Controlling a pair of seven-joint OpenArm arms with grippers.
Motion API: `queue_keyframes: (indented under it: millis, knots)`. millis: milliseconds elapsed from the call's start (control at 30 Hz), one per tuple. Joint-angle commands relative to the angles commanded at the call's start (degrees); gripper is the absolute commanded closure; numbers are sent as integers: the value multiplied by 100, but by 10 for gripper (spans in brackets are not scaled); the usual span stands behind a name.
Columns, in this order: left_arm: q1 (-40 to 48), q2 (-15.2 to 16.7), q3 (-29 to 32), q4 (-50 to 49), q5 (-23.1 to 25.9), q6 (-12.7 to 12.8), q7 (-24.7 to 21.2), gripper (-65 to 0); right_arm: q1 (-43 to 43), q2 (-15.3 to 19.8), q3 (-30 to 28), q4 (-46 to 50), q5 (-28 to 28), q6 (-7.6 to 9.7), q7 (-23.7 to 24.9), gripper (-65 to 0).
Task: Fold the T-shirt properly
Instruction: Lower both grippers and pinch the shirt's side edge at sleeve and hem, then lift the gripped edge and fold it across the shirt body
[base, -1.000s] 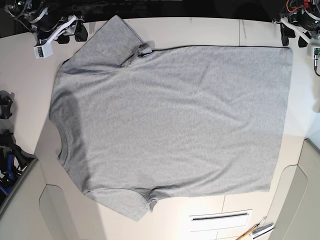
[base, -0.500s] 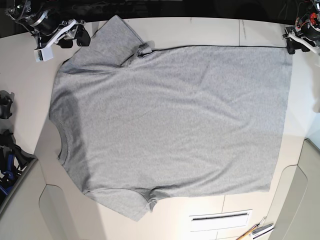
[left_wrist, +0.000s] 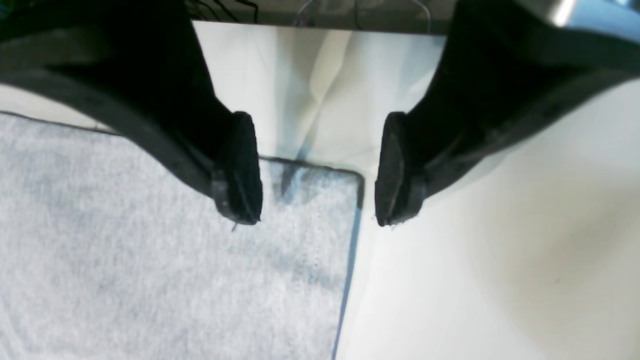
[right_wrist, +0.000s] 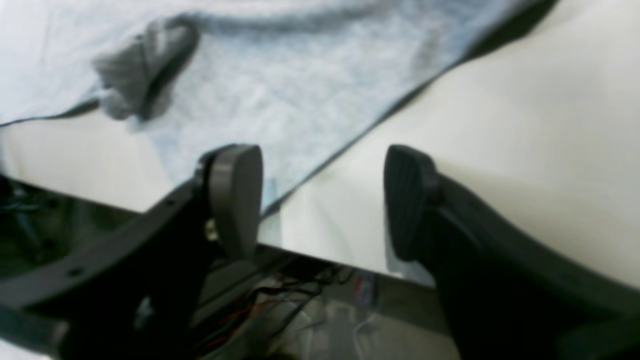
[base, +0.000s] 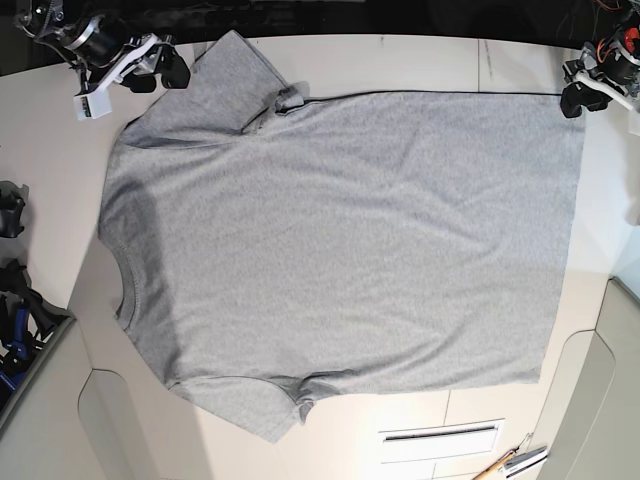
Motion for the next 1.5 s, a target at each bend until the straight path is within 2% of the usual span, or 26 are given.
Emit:
queue_keyframes:
  millis: [67, 133, 200, 300, 500, 533, 600, 633, 700, 733, 767, 800, 867, 933, 967, 1100, 1133, 1200, 1233, 1267, 1300, 1400, 1500]
  knots:
    - [0, 2, 0, 0, -131, -144, 63, -400, 0, -149, -7, -2, -2, 0, -2, -382]
    - [0, 0, 0, 0, -173, -142, 63, -400, 17, -240, -33, -2, -4, -2, -2, -382]
    - [0, 0, 2, 0, -177, -146, 63, -399, 37, -240, -116, -9, -11, -2, 2, -382]
    - [0, 2, 46, 0, -175, -341, 66, -399, 96, -240, -297, -9, -28, -2, 33, -382]
    - [0, 0, 96, 0, -173, -354, 61, -397, 94, -240, -573, -9, -31, -2, 155, -380]
    - [0, 0, 96, 0, -173, -354, 61, -373, 94, -240, -575, -9, -28, -2, 201, -379]
    - [0, 2, 96, 0, -170, -354, 59, -262, 94, -240, -573, -9, -83, -2, 308, -359]
    - [0, 0, 96, -2, -170, -354, 59, -190, 96, -240, -573, -9, -136, -2, 352, -302]
    - [0, 0, 96, 0, -170, -354, 15, -84, 96, -240, -573, -9, -179, 0, 369, -147]
    - [-2, 0, 96, 0, -170, -354, -22, -37, 96, -240, -573, -9, -175, 44, 369, -77]
    - [-2, 0, 96, 0, -170, -354, -44, 0, 96, -240, -573, -9, -177, 162, 372, -19]
    - [-2, 0, 96, 0, -170, -356, -72, 0, 96, -240, -573, -9, -177, 313, 374, 0]
    - [-2, -2, 96, 0, -162, -391, -127, 0, 96, -240, -573, -9, -177, 522, 369, 0]
    - [-2, -2, 96, 0, -160, -595, -179, 0, 96, -240, -573, -7, -175, 662, 367, 0]
    - [-2, -2, 96, 0, -162, -688, -179, 0, 96, -240, -570, -4, -175, 662, 367, 0]
    - [0, -4, 35, 11, -199, -702, -177, 0, 94, -240, -492, -2, -63, 664, 164, 0]
    - [0, -2, -15, 13, -227, -702, -175, 0, 92, -240, -446, 0, 35, 715, 92, 0]
    - [0, -2, -162, 35, -240, -726, -170, 0, 92, -240, -304, 4, 343, 1019, 0, 0]
    - [0, -2, -245, 72, -240, -826, -151, 0, 92, -240, -208, 4, 540, 1134, -37, 0]
    - [0, -2, -306, 136, -240, -962, -144, 0, 94, -240, -103, 4, 702, 1180, -70, 0]
    - [2, -4, -328, 223, -251, -1049, -125, 0, 96, -240, 11, 7, 815, 1202, -68, 0]
    - [-2, -4, -334, 466, -330, -1038, -70, 0, 114, -240, 348, 37, 1095, 1255, -94, 0]
    - [-4, -4, -334, 601, -326, -1038, -208, 0, 328, -240, 614, 61, 1305, 1263, -341, 0]
